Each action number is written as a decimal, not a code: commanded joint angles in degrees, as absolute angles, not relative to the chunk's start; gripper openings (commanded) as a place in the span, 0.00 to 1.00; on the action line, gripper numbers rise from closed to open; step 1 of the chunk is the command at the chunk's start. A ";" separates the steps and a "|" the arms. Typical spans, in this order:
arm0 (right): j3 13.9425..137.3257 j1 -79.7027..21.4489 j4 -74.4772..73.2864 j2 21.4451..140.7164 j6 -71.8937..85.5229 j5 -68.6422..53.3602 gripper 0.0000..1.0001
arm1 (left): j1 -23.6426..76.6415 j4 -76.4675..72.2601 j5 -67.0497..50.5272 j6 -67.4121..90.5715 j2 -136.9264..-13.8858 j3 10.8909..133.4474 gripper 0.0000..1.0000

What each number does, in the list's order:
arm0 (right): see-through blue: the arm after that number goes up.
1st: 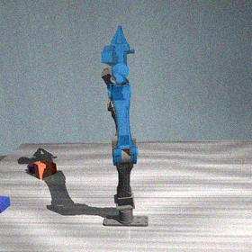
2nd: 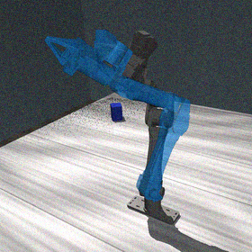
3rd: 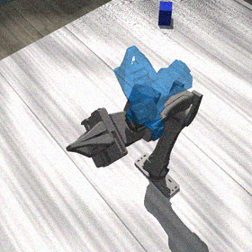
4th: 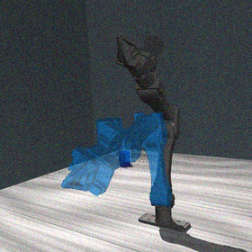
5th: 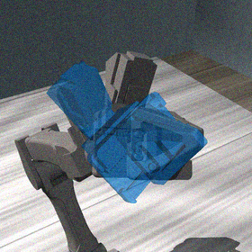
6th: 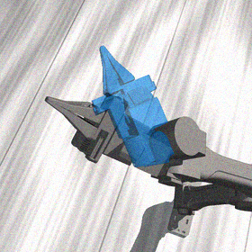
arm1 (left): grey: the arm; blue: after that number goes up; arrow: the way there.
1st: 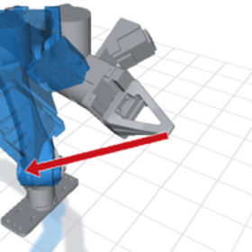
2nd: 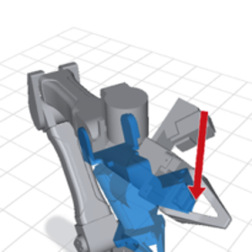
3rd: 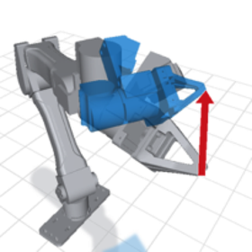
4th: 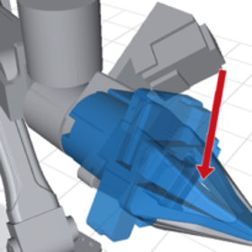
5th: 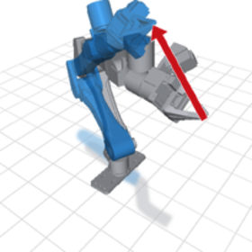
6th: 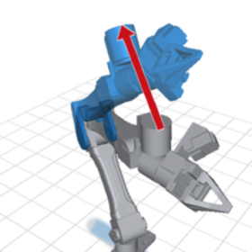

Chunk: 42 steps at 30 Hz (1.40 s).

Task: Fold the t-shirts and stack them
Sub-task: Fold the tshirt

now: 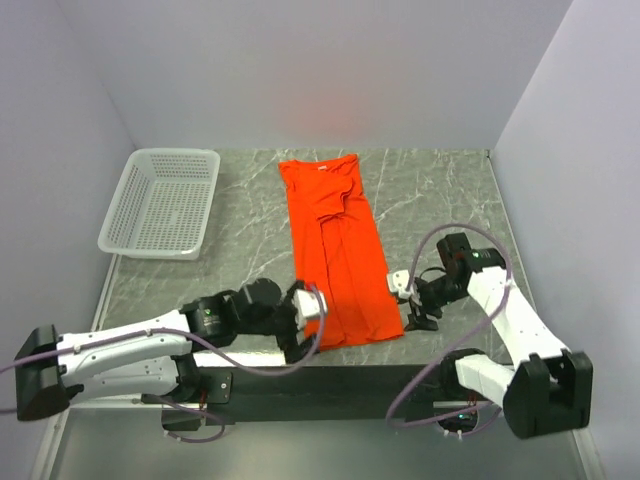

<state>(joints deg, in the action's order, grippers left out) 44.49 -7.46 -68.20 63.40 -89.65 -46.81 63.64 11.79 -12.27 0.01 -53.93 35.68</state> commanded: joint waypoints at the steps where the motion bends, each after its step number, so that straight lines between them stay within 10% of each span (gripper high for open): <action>1: 42.54 -7.21 -67.50 58.45 -92.73 -46.67 0.71 | 69.33 12.65 -4.94 -4.57 -57.81 35.68 0.93; 18: 37.53 -6.24 -62.23 54.32 -90.26 -45.53 0.68 | 73.74 4.13 3.34 -15.64 -78.83 35.33 0.78; 31: 32.96 -8.52 -62.93 56.60 -98.44 -41.67 0.67 | 73.74 0.62 6.15 -17.14 -80.78 33.05 0.19; 42: 30.50 -21.09 -48.98 60.38 -84.91 -33.67 0.64 | 73.65 0.53 4.40 -16.08 -78.05 32.61 0.07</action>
<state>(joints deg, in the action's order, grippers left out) 31.31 -19.09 -55.24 59.61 -90.21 -36.67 73.56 1.10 5.26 -16.36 -80.49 33.32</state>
